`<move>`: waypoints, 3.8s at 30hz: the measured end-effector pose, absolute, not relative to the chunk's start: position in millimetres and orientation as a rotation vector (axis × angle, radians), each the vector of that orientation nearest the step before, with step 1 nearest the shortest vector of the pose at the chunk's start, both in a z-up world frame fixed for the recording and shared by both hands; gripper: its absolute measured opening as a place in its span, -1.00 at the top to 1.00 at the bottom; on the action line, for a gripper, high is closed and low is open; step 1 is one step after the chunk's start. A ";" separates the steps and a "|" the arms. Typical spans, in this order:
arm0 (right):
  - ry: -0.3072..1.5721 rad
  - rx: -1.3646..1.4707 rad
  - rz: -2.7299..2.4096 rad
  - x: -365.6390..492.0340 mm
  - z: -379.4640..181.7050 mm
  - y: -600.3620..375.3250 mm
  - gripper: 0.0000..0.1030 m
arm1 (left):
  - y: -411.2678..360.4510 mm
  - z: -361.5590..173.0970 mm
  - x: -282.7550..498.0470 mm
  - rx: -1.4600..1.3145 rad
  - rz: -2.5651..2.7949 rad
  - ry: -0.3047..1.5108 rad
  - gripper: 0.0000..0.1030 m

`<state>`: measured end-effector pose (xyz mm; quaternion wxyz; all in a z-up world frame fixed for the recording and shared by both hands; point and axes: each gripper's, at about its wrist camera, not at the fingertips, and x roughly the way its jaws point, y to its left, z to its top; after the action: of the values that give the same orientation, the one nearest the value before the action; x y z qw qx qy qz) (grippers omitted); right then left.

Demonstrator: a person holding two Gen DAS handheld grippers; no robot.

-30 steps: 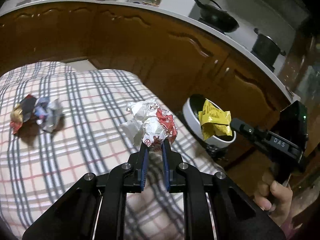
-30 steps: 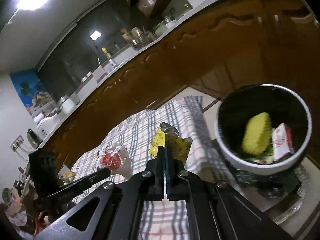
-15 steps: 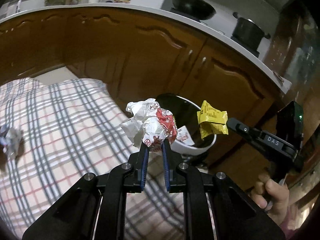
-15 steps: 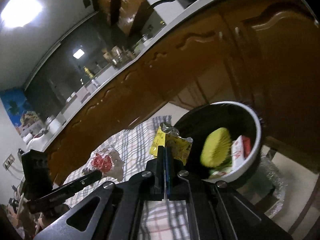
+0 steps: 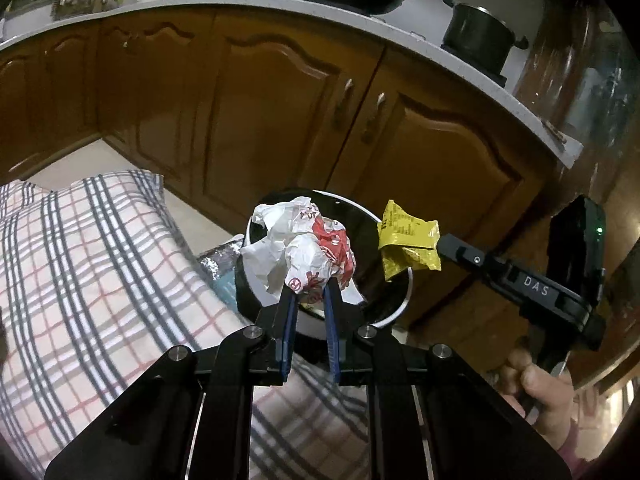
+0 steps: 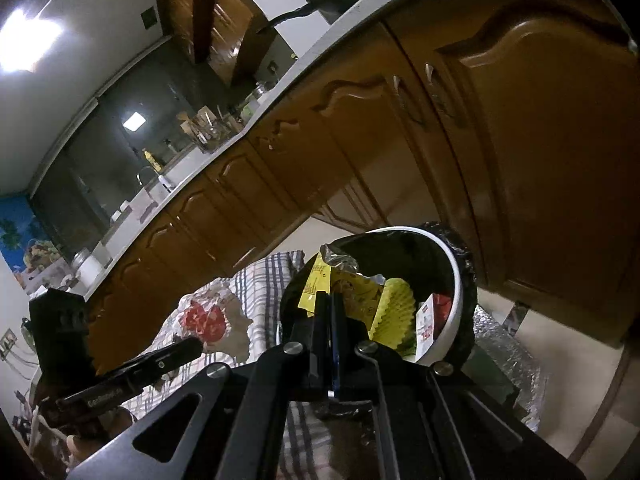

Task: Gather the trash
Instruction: 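Carry the paper and wrapper over the bin and open both tools, then move both tools back over the bed toward the red snack bag and foil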

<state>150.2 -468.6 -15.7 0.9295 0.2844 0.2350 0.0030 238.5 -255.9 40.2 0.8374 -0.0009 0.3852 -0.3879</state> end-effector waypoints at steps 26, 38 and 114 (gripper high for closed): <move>0.609 0.549 -0.060 193.6 -38.3 -487.6 0.87 | -329.4 2.5 286.1 0.082 -0.814 0.978 0.48; 0.576 0.606 -0.022 181.9 -38.7 -483.7 0.31 | -295.9 0.7 272.2 0.002 -0.800 0.960 0.28; 0.779 0.564 0.504 287.8 -46.5 -181.2 -0.55 | 77.6 5.8 276.3 -0.123 -0.199 0.776 -0.56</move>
<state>287.8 -181.2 -46.5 0.8562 0.2686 0.3704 0.2399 276.3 77.6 5.8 0.9190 -0.0600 0.3774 -0.0967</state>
